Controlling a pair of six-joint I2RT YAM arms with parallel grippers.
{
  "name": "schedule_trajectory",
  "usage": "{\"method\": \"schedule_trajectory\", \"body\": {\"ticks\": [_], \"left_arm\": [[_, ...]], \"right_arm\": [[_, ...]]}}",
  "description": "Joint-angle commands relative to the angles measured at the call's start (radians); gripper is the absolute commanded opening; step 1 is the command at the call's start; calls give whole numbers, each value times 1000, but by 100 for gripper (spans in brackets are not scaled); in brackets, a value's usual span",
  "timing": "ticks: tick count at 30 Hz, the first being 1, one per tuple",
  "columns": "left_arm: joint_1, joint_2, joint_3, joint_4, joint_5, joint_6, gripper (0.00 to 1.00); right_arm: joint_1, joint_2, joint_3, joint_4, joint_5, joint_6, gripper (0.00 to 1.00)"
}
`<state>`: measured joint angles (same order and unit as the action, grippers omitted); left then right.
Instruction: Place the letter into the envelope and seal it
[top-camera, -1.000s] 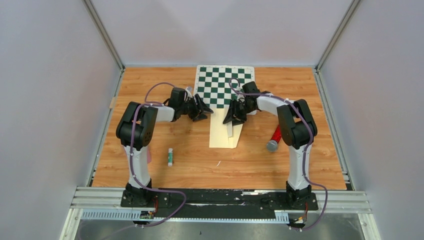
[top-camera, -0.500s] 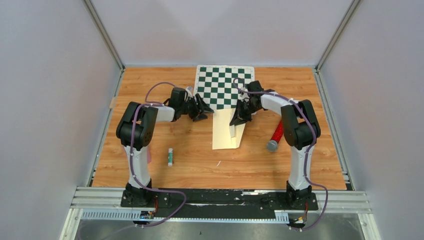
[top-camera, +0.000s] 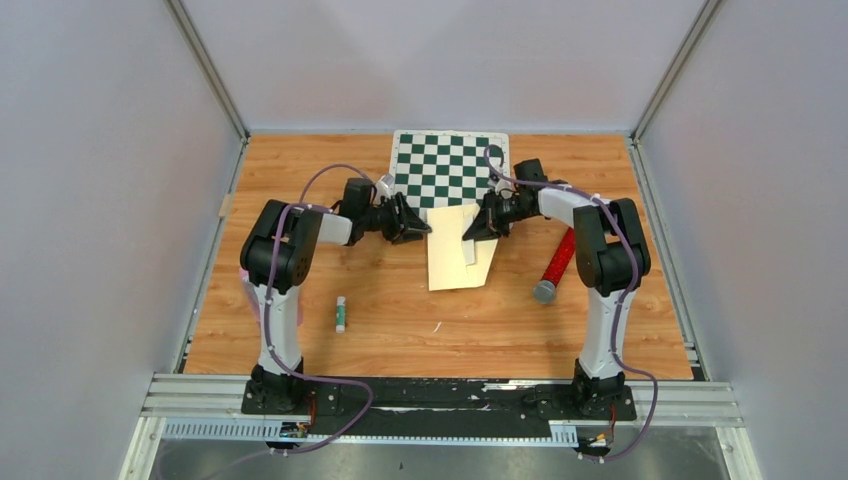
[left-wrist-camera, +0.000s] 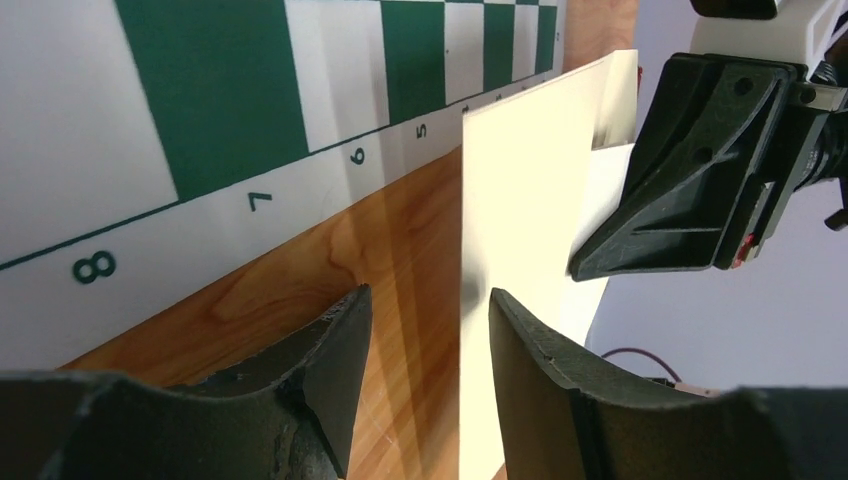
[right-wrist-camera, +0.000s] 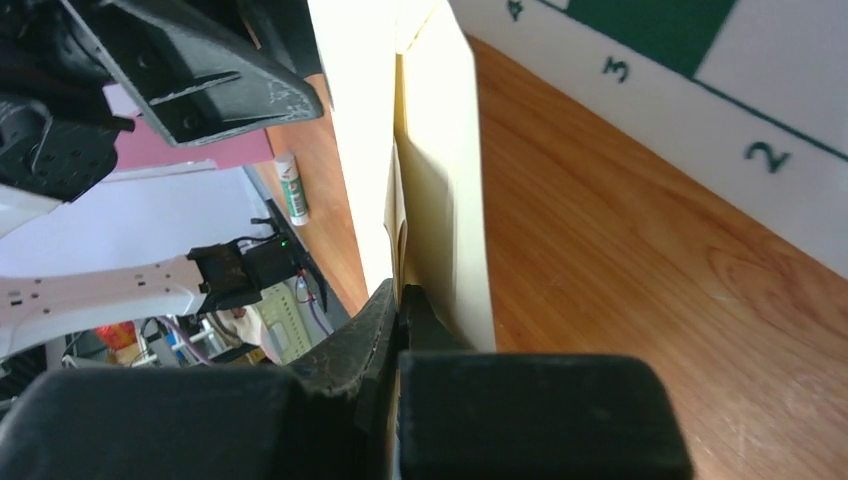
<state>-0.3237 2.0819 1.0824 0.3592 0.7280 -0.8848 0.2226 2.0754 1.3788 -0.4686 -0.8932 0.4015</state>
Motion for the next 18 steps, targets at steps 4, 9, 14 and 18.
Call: {"method": "schedule_trajectory", "body": {"ticks": [4, 9, 14, 18], "left_arm": [[-3, 67, 12, 56, 75, 22, 54], [-2, 57, 14, 86, 65, 9, 48], [-2, 53, 0, 139, 41, -44, 41], [-2, 52, 0, 142, 30, -56, 37]], "right_arm": [[14, 20, -21, 84, -96, 8, 0], [24, 37, -23, 76, -73, -15, 0], [33, 44, -26, 68, -65, -30, 0], [35, 45, -33, 67, -50, -27, 0]]}}
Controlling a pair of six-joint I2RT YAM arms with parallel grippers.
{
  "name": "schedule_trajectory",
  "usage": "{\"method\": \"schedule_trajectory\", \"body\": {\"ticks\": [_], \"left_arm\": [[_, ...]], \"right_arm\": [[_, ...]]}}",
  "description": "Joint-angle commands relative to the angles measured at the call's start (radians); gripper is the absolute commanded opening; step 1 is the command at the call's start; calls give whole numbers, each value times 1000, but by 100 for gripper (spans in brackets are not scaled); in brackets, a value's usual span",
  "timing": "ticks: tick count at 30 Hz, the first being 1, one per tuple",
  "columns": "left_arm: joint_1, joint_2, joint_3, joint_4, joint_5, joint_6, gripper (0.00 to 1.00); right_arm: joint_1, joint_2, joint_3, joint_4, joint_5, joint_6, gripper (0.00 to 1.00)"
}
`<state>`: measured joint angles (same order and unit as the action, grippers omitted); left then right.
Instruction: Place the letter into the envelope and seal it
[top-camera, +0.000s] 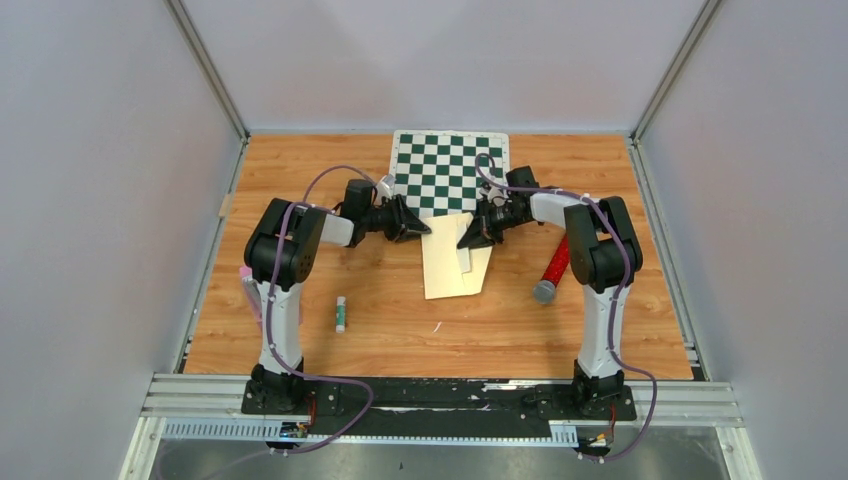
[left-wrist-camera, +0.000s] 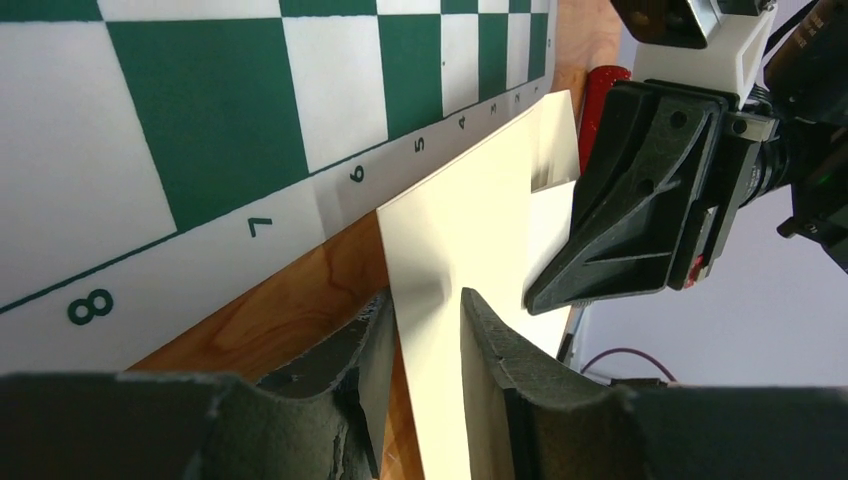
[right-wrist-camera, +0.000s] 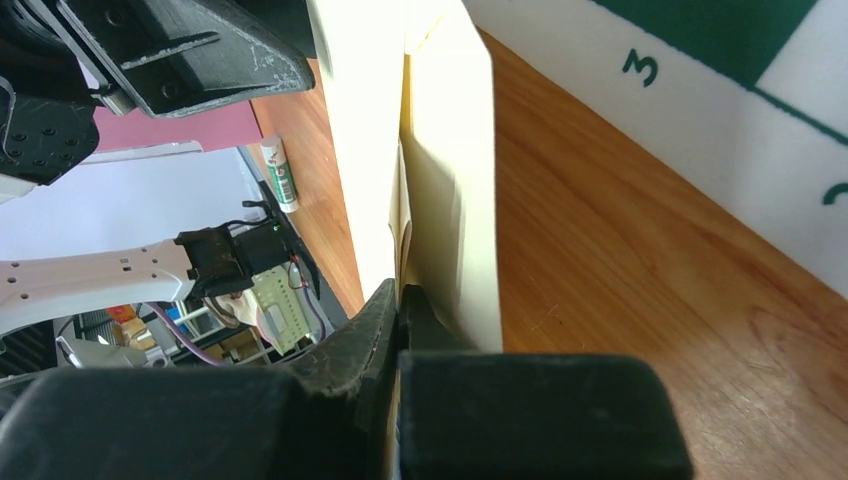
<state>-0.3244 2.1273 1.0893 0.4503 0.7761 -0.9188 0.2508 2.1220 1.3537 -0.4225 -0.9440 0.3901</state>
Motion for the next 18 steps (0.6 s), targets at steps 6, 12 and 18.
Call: {"method": "schedule_trajectory", "body": {"ticks": [6, 12, 18], "left_arm": [[0, -5, -15, 44, -44, -36, 32], [1, -11, -16, 25, -69, -31, 36], [1, -4, -14, 43, -77, -36, 15]], "right_arm": [[9, 4, -17, 13, 11, -28, 0], [11, 1, -23, 7, 18, -42, 0], [18, 5, -25, 5, 18, -52, 0]]}}
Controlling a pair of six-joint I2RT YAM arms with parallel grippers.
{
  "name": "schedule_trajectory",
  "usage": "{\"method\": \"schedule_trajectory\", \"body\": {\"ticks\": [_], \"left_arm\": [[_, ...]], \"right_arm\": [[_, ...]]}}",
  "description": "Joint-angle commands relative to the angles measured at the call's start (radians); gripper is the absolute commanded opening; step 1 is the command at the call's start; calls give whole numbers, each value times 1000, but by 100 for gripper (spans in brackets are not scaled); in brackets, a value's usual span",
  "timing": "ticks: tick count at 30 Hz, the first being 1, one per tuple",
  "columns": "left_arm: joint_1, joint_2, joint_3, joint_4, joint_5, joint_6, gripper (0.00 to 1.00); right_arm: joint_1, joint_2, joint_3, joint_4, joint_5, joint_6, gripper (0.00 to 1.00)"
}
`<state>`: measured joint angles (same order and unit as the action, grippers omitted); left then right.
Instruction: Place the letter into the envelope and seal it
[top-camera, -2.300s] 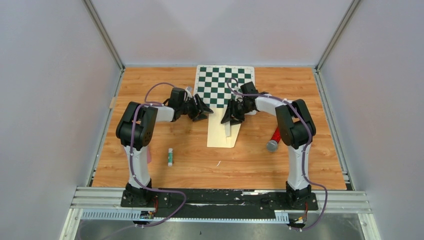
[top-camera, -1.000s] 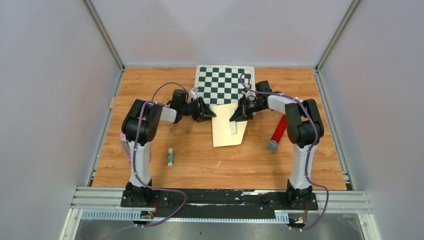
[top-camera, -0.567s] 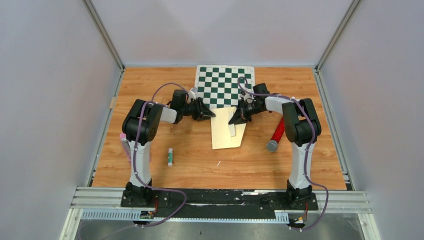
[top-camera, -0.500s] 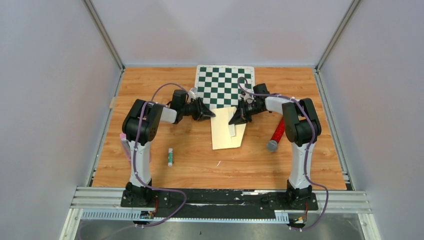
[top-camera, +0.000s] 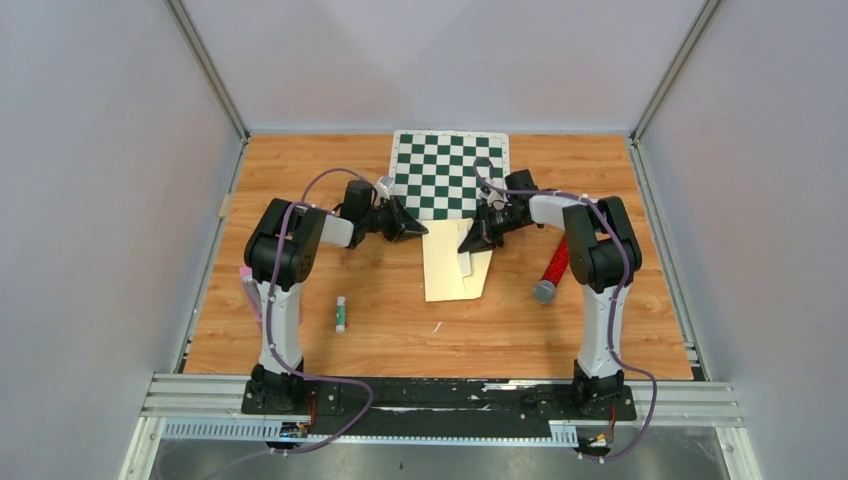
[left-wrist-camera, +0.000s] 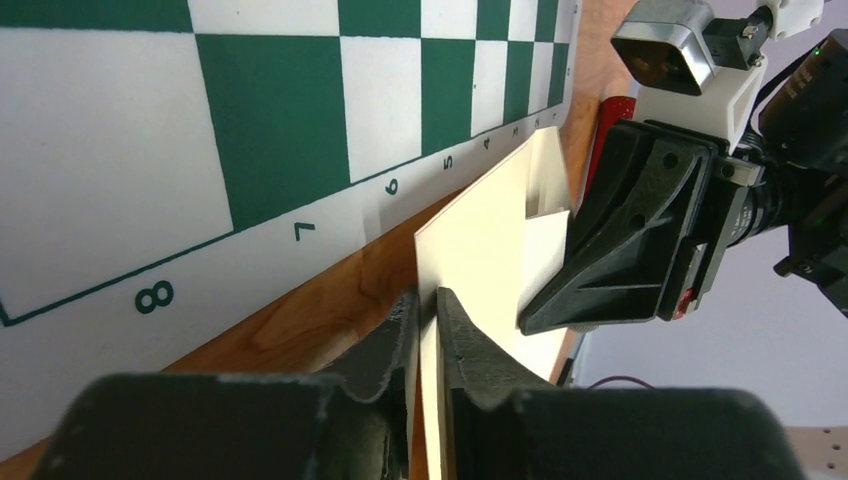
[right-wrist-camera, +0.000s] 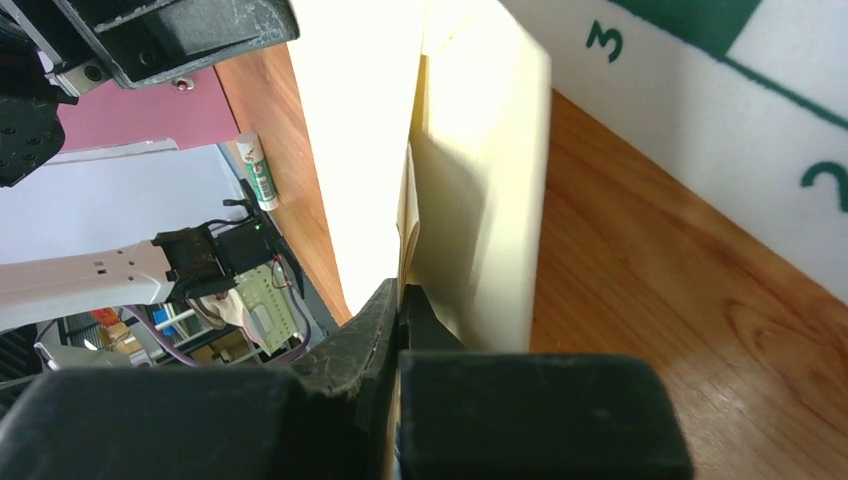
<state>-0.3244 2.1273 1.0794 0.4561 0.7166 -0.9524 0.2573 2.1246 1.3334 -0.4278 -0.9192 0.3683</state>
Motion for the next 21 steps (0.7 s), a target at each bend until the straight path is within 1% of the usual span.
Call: {"method": "schedule_trajectory", "body": {"ticks": [1, 2, 4, 9, 11, 13, 16, 19, 21], "left_arm": [[1, -3, -4, 39, -23, -3, 12], [1, -3, -4, 40, -23, -3, 7], [1, -3, -5, 39, -25, -3, 1], [1, -6, -26, 36, -34, -12, 0], [1, -8, -39, 36, -41, -16, 0], [4, -7, -45, 37, -46, -20, 0], [5, -1, -48, 47, -46, -31, 0], [5, 6, -45, 49, -42, -35, 0], [6, 7, -45, 45, -42, -35, 0]], "right_arm": [[13, 5, -6, 9, -7, -32, 0], [14, 6, -8, 8, -7, -34, 0], [13, 5, -10, 6, -2, -36, 1], [-12, -19, -34, -16, 24, -5, 25], [-32, -31, -51, -28, 23, 5, 30], [-47, -38, -66, -33, 9, 3, 30], [-52, -34, -74, -31, -1, 2, 26], [-46, -14, -71, -13, -13, 2, 21], [-44, -8, -64, -10, -3, 2, 14]]}}
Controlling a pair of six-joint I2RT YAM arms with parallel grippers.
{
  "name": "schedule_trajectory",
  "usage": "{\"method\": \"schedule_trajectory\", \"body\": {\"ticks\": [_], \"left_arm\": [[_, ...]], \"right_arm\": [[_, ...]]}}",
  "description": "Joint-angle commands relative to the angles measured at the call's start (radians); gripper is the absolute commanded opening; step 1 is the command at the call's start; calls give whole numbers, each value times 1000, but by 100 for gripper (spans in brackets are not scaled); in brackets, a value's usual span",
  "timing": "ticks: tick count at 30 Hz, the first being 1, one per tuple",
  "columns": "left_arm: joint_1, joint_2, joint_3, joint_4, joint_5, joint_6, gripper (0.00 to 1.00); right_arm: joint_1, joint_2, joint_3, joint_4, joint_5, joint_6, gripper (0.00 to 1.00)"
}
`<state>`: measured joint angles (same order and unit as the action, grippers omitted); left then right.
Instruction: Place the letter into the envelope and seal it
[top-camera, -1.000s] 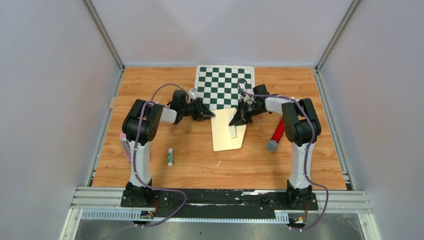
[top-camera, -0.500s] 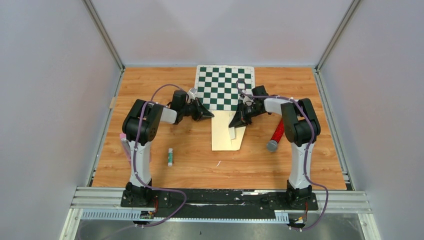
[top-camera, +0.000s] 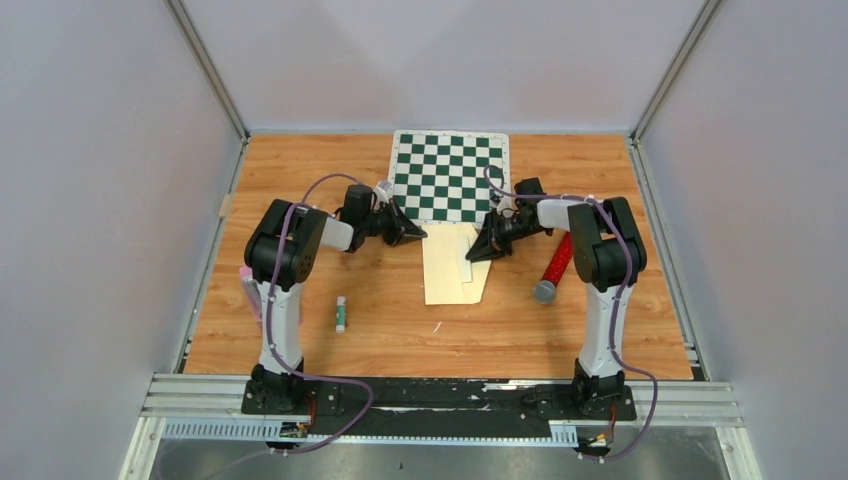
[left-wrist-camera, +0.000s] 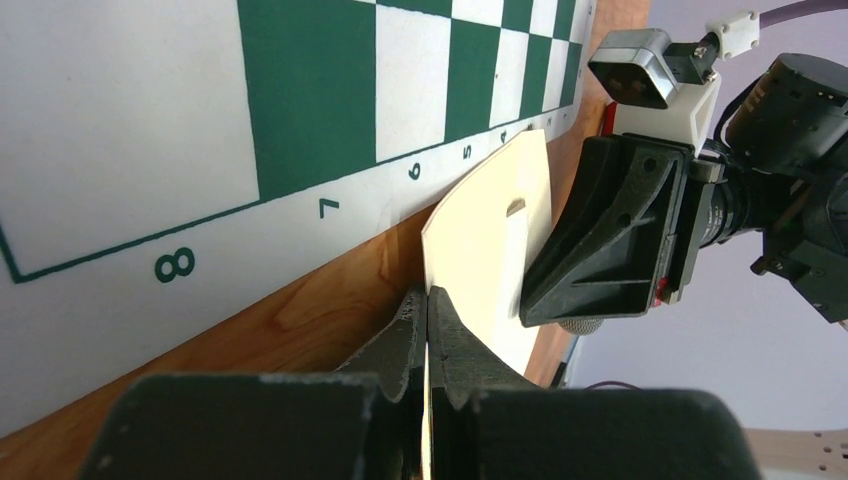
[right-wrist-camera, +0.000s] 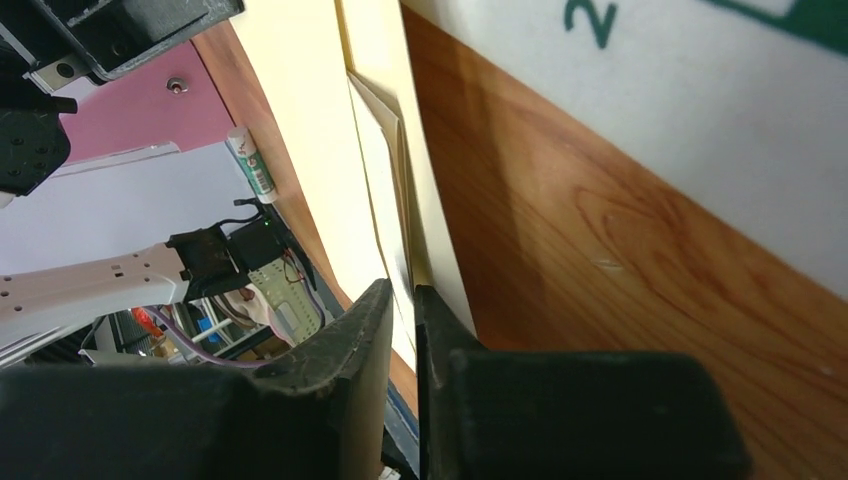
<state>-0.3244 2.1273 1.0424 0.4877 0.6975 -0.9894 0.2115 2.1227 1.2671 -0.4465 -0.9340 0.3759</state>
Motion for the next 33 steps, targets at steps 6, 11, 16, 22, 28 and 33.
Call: {"method": "schedule_trajectory", "body": {"ticks": [6, 11, 16, 22, 28, 33], "left_arm": [[5, 7, -16, 7, -33, -7, 0], [3, 16, -32, 13, -56, -47, 0], [2, 21, -35, 18, -60, -58, 0], [1, 22, -38, 18, -63, -62, 0], [-14, 39, -6, 55, -17, -42, 0], [-33, 56, 41, 64, 26, -25, 0]], "right_arm": [[6, 2, 8, 8, 14, -6, 2], [31, 17, 30, 7, 4, -15, 0], [59, 39, 59, 7, 2, -21, 0], [68, 53, 82, 5, 15, -20, 0], [68, 51, 115, 4, 70, -56, 0], [68, 80, 190, -16, 86, -126, 0]]}}
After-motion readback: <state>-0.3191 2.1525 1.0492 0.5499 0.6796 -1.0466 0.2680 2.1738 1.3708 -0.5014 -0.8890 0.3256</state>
